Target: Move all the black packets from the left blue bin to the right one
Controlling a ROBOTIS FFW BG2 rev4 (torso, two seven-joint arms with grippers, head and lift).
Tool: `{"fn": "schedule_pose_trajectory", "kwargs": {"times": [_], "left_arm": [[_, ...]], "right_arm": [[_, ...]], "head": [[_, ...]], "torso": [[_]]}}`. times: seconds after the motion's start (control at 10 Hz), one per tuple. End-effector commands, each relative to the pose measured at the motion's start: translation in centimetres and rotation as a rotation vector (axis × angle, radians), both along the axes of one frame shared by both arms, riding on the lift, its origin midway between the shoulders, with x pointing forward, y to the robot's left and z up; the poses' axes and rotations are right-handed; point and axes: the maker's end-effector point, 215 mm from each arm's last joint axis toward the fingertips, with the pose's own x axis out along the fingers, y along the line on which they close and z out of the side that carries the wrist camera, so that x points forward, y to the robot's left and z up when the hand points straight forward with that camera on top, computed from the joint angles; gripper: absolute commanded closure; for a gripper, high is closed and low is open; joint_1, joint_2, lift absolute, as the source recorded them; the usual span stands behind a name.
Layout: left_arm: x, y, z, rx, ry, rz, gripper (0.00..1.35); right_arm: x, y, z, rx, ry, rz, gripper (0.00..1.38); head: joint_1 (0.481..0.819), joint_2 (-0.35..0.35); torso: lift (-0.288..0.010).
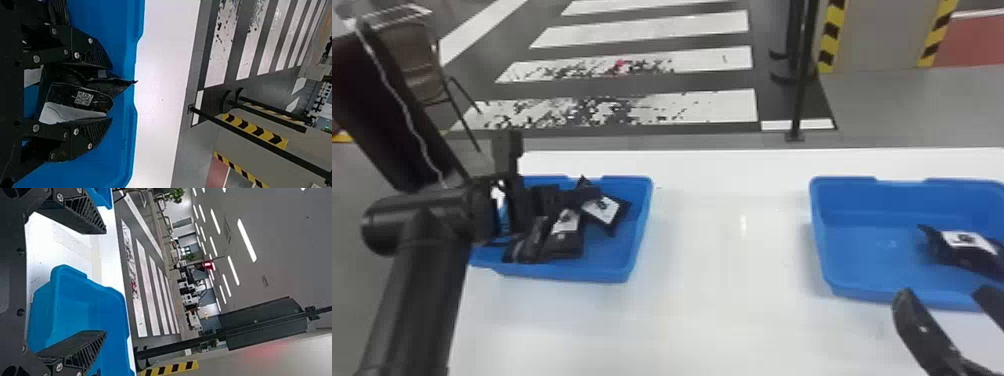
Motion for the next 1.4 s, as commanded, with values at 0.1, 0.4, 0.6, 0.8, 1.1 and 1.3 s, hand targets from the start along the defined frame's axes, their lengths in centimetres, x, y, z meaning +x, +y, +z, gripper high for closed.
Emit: {"fn": "schedule_pose_trajectory", "kwargs": {"times": [0.1,0.4,0.6,0.8,1.1,1.3], "left_arm": [[-1.3,0.4,2.2,0.063,-0.006,-0.012,1.21],[-5.2,0.8,4.3,0.059,-0.049,-0.013,1.21],[-7.5,-3.6,6.7,-0.007,-0.114,-0.106,1.21],[-9.5,-9.3,10.2,-0.112,-0.222,-0.218,1.21],[-11.9,-14.3,13.2,-0.208,-0.315,-0.307,1.21],[-12.4,-16.1,13.9,-0.247,-0.321,-0.347,1.21]], "right_arm": [[-0.1,0.1,-0.3,0.010,0.007,0.004,0.13],[-0.1,0.2,0.0,0.012,0.001,0.010,0.13],[0.0,0.3,0.1,0.017,0.000,0.013,0.13],[0.3,1.3,0.4,0.043,-0.012,0.047,0.13],[1.1,4.3,0.4,0.147,-0.035,0.158,0.13],[1.1,4.6,0.5,0.153,-0.038,0.166,0.13]], "head": [[0.695,0.197],[0.695,0.213],[0.695,0.214],[0.695,0.176],[0.695,0.101],[0.695,0.095]], "torso": [[-0.185],[-0.185],[-0.185],[-0.185],[-0.185],[-0.185]]}}
